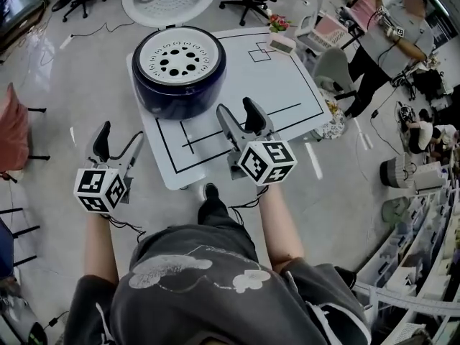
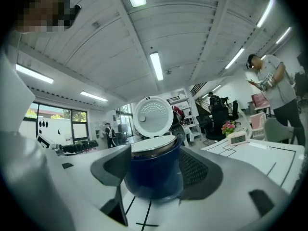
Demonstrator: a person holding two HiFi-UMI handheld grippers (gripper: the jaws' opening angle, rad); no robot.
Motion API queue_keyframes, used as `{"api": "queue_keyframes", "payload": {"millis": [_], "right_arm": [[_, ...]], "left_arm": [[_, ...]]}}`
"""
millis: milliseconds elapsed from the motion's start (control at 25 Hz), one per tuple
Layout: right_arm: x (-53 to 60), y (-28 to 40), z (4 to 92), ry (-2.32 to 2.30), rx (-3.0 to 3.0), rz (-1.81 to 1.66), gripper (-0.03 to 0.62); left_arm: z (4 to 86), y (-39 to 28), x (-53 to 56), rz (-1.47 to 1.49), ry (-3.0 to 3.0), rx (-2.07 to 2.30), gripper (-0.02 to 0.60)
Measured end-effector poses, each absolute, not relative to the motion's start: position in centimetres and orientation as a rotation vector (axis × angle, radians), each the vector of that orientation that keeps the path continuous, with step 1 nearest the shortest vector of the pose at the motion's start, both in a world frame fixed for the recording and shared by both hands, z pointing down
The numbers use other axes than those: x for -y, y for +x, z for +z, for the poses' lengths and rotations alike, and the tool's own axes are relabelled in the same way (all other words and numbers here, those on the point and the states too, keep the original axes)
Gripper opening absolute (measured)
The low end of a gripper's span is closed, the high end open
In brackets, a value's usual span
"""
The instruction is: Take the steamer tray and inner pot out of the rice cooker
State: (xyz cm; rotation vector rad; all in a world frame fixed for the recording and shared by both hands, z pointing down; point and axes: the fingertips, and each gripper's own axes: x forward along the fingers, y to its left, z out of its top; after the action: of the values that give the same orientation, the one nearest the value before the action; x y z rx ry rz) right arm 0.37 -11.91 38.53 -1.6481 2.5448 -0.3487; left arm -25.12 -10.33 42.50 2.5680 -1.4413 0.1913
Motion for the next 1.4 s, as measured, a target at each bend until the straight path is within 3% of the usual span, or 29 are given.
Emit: {"api": "queue_keyframes", "payload": {"millis": [520, 840, 1400], "right_arm": [[26.6, -1.1, 35.7, -1.302, -2.905, -0.450, 0.305], [31.6, -4.2, 36.5, -1.230, -3.230, -0.191, 0.305], [35.1, -6.7, 41.9, -1.254, -3.622, -0.103, 0.305]], "left_arm": [[38.7, -22.6, 16.0, 0.213, 2.389, 1.767, 0.393], [37.2, -23.1, 17.4, 0.231, 2.262, 1.924, 0.393], [37.1, -24.8, 21.7, 0.181, 2.235, 1.835, 0.393]]}}
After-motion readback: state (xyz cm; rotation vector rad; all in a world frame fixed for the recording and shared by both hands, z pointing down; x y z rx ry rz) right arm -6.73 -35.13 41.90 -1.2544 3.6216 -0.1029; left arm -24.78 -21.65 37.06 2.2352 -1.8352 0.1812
